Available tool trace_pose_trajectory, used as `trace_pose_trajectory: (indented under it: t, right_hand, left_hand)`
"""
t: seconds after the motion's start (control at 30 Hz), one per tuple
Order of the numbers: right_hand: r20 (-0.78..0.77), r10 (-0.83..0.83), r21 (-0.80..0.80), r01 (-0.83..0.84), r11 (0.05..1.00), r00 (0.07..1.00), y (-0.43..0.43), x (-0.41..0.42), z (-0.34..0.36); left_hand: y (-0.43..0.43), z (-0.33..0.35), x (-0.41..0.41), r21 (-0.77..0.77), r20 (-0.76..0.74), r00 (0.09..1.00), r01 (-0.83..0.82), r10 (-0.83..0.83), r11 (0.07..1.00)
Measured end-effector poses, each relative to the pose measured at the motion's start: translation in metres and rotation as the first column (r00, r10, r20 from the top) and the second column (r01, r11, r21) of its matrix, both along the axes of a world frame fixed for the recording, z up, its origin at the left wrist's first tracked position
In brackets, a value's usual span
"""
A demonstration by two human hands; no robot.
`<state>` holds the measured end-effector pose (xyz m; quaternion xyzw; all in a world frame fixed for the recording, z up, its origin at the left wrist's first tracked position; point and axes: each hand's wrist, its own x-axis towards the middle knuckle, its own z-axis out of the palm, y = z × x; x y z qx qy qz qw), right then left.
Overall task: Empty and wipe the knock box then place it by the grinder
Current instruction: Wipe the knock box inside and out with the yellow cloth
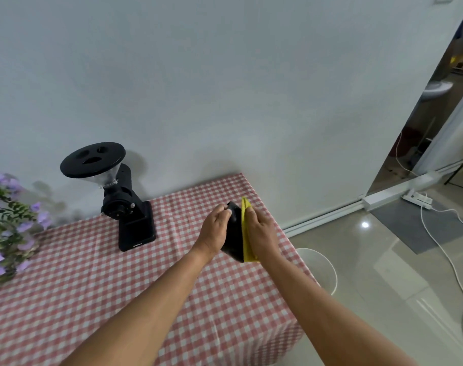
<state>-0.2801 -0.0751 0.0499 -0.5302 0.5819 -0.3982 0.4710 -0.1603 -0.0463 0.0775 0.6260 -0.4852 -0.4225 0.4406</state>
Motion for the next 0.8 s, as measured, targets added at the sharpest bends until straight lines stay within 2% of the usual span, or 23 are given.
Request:
trace_pose_trajectory:
  t: [0.07, 0.1, 0.13, 0.27, 0.37, 0.47, 0.53, 0.8]
  right_hand:
    - [-0.162, 0.067, -0.141, -0.09, 0.986, 0.984, 0.01, 0.003, -0.006]
    - [-0.187, 0.076, -0.173, -0.109, 0.979, 0.979, 0.011, 0.004, -0.009]
    - [-0.163, 0.075, -0.164, -0.102, 0.981, 0.984, 0.009, 0.004, -0.011]
    - [0.133, -0.082, 0.027, 0.079, 0.997, 0.988, -0.002, 0.002, -0.005]
    - [0.166, -0.158, -0.015, 0.162, 0.987, 0.973, -0.002, 0.004, -0.008]
    - [0.175, -0.194, -0.039, 0.203, 0.978, 0.965, -0.002, 0.004, -0.018]
    - [0.161, -0.202, -0.042, 0.211, 0.976, 0.966, -0.003, 0.002, -0.019]
    - [-0.019, -0.119, -0.133, 0.115, 0.984, 0.993, -0.006, -0.005, -0.015]
  left_hand:
    - [-0.001, 0.0, 0.003, 0.012, 0.005, 1.0, -0.029, 0.029, 1.0]
    - [-0.002, 0.0, 0.004, 0.008, 0.01, 0.999, -0.031, 0.031, 0.999]
    - [-0.001, 0.001, 0.004, 0.005, 0.024, 0.999, -0.026, 0.026, 1.0]
    - [0.004, -0.004, -0.002, -0.032, 0.088, 0.996, -0.005, 0.008, 0.999]
    - [0.003, -0.007, -0.003, -0.023, 0.085, 0.994, -0.074, 0.075, 0.997]
    - [0.0, -0.002, -0.004, 0.054, 0.103, 0.994, -0.045, 0.04, 0.997]
    - [-0.001, 0.004, -0.005, 0.124, 0.087, 0.996, -0.029, 0.018, 0.992]
    - [-0.007, 0.004, 0.01, 0.17, -0.007, 1.0, -0.016, 0.017, 0.985]
